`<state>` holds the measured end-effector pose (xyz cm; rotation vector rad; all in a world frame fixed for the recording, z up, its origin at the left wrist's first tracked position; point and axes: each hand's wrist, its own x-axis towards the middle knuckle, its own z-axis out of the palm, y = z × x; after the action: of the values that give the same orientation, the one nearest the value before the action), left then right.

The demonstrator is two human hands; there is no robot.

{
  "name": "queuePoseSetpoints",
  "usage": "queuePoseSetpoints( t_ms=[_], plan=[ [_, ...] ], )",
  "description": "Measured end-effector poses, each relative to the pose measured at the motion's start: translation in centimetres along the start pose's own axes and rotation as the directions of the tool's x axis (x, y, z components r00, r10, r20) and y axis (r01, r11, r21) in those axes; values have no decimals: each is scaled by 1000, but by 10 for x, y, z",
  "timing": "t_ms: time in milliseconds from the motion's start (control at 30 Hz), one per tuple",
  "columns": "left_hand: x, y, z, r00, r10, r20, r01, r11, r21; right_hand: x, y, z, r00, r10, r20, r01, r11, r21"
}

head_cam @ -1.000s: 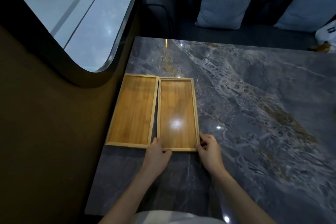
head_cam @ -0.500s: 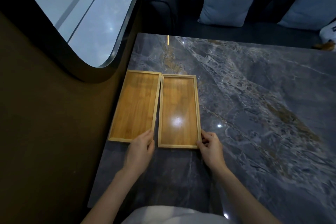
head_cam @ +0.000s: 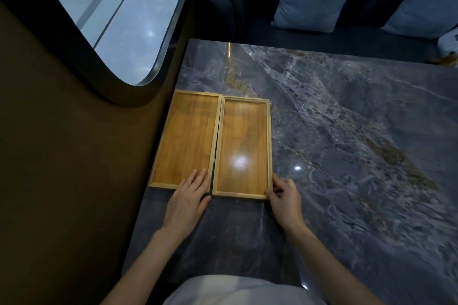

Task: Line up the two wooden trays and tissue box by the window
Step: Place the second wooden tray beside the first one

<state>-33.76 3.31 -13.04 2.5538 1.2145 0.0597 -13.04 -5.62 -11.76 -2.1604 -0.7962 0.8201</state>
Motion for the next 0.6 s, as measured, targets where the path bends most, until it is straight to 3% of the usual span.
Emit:
queuePoseSetpoints(
  t_ms=[600],
  plan=[
    [5, 7, 0, 994, 58, -97, -58, 998, 11, -2, -5, 3, 1000, -10, 2, 10, 1000, 7]
  ],
)
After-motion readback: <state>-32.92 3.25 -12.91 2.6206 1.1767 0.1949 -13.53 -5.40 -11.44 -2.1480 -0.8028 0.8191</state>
